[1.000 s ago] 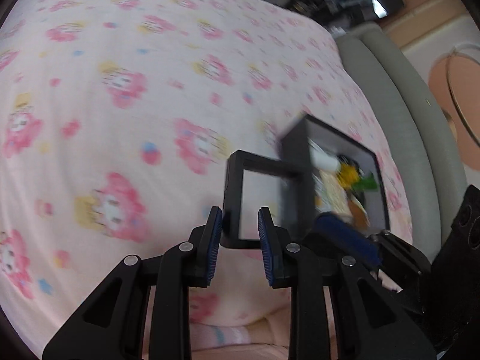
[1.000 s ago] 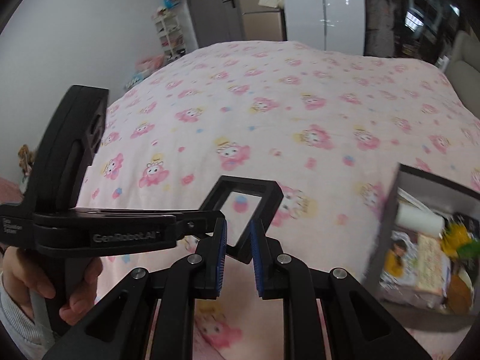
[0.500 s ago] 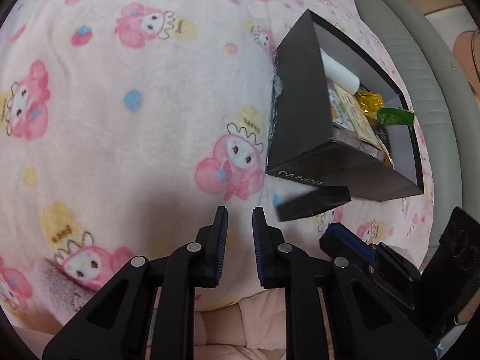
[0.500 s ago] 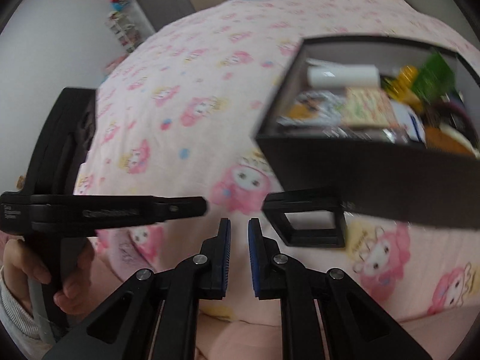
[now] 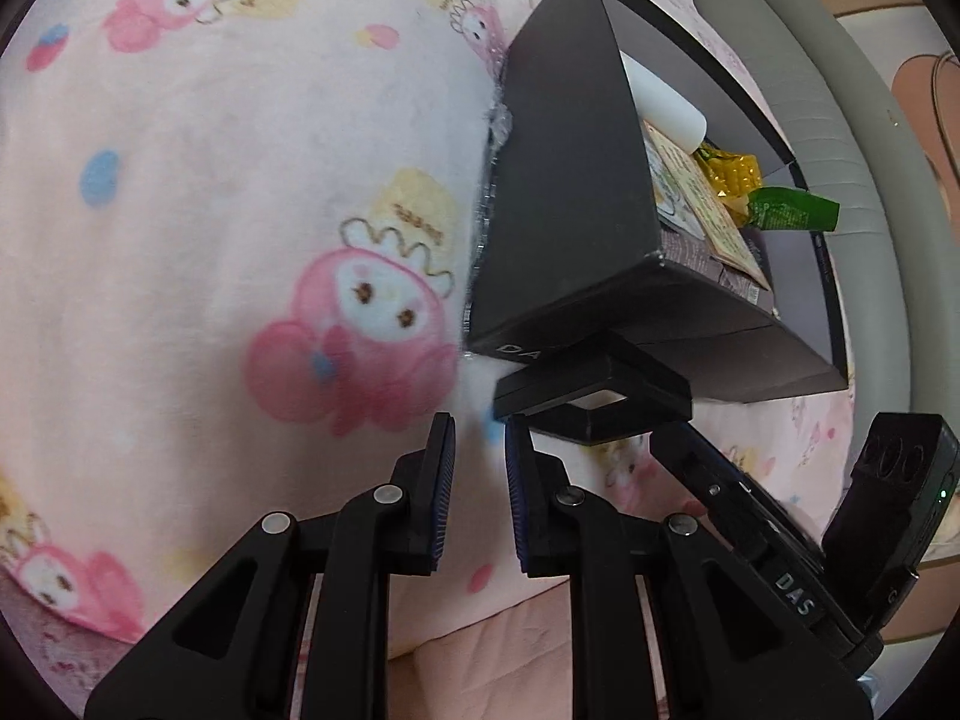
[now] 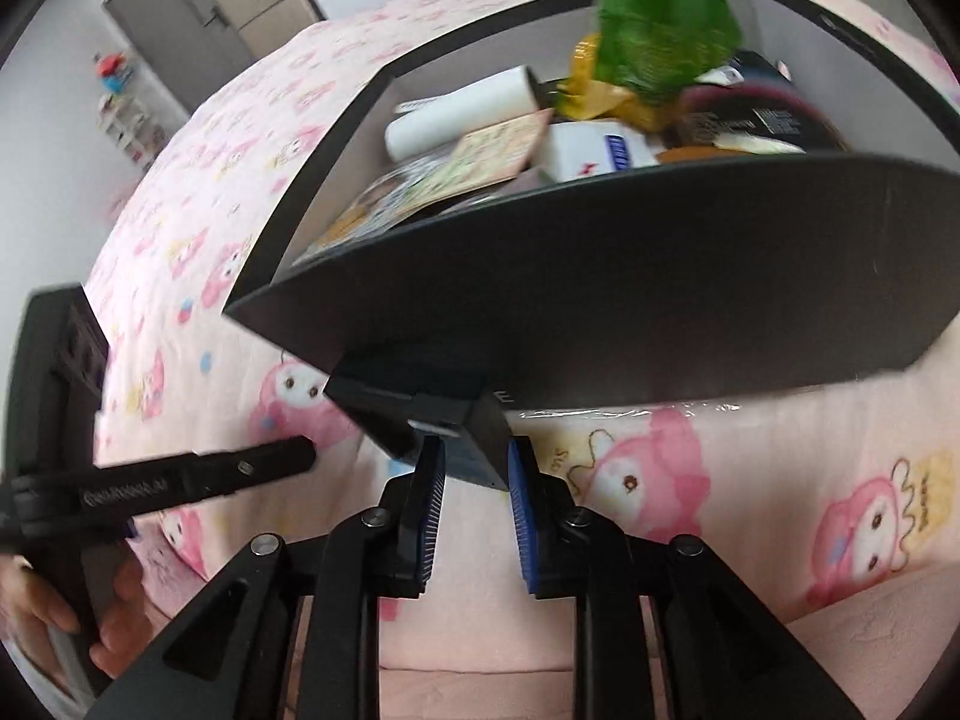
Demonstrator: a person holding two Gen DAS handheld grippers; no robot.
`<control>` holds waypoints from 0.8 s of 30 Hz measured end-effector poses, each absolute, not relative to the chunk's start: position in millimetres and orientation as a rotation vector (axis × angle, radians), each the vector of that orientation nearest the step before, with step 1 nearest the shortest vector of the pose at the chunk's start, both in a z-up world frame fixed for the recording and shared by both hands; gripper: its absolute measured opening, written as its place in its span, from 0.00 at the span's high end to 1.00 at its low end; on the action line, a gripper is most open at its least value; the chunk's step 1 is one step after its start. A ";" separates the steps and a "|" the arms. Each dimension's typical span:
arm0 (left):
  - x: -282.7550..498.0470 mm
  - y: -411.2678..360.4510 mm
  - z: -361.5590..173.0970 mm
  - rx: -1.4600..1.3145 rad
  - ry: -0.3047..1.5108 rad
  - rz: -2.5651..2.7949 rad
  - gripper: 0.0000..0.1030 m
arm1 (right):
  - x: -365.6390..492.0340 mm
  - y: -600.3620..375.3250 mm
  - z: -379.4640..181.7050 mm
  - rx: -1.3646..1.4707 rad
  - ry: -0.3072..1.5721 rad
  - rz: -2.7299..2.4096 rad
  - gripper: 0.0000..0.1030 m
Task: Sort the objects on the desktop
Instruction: 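Carry the black frame with the left tool into the box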
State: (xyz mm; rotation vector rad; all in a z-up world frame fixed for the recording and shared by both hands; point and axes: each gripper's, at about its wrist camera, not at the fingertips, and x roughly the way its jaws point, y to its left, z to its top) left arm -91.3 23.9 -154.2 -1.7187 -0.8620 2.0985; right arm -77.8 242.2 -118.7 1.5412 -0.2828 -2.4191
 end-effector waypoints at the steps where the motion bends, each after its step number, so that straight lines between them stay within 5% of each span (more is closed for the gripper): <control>1: -90.8 24.2 -153.6 -1.704 -0.867 2.099 0.86 | -76.6 244.1 -115.7 1.513 -0.300 -2.429 0.82; 7: -86.5 9.9 -146.2 -1.647 -0.925 2.117 0.73 | -74.7 256.1 -101.6 1.325 -0.373 -2.527 0.82; 24: -68.6 -24.2 -139.4 -1.683 -0.998 2.130 0.73 | -58.1 243.1 -120.6 1.493 -0.411 -2.301 0.82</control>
